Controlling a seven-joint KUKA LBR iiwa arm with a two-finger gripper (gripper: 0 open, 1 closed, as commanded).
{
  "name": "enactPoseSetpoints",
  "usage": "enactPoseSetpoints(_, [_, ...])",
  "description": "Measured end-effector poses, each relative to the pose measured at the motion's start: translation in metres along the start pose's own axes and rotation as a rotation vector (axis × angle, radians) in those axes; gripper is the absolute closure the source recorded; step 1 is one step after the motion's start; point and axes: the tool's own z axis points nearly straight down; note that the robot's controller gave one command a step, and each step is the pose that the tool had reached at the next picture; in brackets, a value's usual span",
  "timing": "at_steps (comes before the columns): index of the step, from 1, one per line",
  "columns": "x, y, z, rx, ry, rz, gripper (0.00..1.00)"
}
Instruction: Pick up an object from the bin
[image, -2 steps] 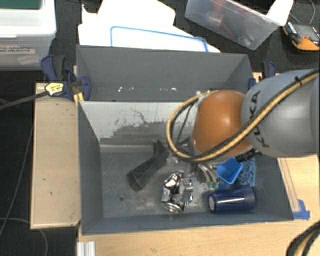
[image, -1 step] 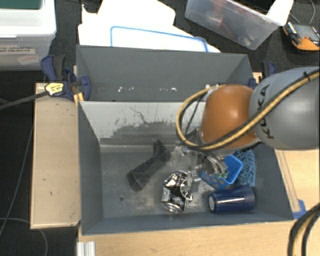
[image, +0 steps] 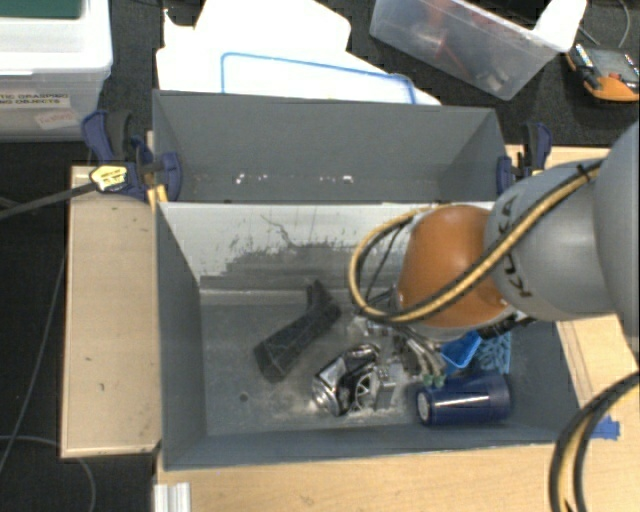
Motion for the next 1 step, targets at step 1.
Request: enactPoseSetpoints(1, [0.0060, -0.0460, 0.0233, 0.001, -0.014, -0.178, 0.00])
